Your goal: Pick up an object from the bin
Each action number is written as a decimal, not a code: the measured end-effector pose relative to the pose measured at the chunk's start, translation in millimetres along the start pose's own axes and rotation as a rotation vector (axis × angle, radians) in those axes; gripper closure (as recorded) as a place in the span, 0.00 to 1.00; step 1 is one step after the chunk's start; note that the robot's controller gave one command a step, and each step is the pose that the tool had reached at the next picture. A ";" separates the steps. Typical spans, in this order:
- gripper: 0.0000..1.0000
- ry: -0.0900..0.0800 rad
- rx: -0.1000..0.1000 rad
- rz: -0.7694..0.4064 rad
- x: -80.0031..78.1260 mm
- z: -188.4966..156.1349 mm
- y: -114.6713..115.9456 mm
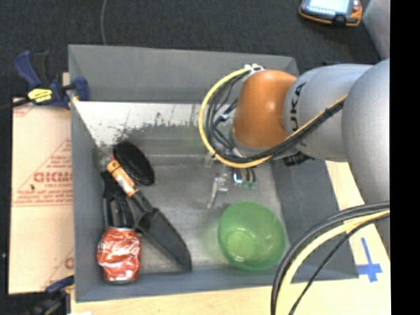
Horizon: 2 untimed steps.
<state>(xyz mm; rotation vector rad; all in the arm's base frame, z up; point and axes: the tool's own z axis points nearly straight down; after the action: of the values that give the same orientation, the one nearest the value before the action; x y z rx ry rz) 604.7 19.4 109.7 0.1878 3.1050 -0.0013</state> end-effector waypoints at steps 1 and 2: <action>0.00 0.033 -0.003 0.190 18.7 39.4 67.4; 0.00 -0.007 0.002 -0.122 -11.2 10.3 -27.1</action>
Offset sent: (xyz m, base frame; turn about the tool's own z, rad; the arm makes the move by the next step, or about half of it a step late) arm 0.0059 -0.0228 -0.0122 -0.1272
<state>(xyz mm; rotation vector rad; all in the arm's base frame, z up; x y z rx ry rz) 612.9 -8.9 99.7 -0.0020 3.1036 -0.0080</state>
